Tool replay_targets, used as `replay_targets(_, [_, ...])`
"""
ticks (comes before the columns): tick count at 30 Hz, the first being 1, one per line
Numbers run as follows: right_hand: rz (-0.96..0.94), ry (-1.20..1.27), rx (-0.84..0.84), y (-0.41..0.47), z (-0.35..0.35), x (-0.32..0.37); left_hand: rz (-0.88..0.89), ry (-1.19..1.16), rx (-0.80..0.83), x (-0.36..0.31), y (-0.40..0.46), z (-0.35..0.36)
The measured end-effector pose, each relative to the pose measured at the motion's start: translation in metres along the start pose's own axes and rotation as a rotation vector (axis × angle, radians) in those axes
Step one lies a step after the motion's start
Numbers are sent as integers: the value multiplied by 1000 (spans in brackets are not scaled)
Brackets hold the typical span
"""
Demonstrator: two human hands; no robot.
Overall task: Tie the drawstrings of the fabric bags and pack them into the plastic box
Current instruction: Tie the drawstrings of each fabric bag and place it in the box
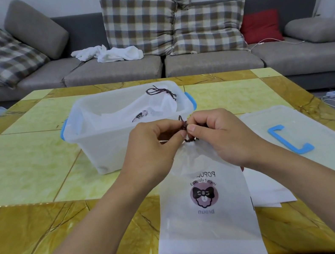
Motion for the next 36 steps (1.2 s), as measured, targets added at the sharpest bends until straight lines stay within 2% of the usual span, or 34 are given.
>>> replay_targets(2, [-2,-3,1,0,1,1,-8,0,-19,1,1,-1])
replay_targets(12, [16,53,-24,1,0,0,-137,-299,43,7,-6,11])
replay_targets(18, [2,-73,-35,0,-9,3,-146,-215,-47,5,-7,8])
replay_targets(21, [-24,-198,-43,0,-12,7,-242,-250,59,7,-6,14])
replay_targets(25, [-105,-379,-15,1,-10,15,-427,-498,239,13,-5,23])
replay_targets(31, [-141,-449,14,3,-6,17,-590,-731,467,15,-13,31])
replay_targets(34, [-135,-456,22,2,-4,16,-563,-692,453,14,-11,30])
replay_targets(36, [-144,-449,35,2,-1,16,-455,-471,371,13,-8,26])
Point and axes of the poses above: each hand's wrist, its own y-axis towards the middle knuckle, its own z-axis out of the palm, x = y × z, the point moved 7 cm from there along y, towards the middle knuckle, and after that the axes turned 14 degrees about -z, right-handed, at the moved point
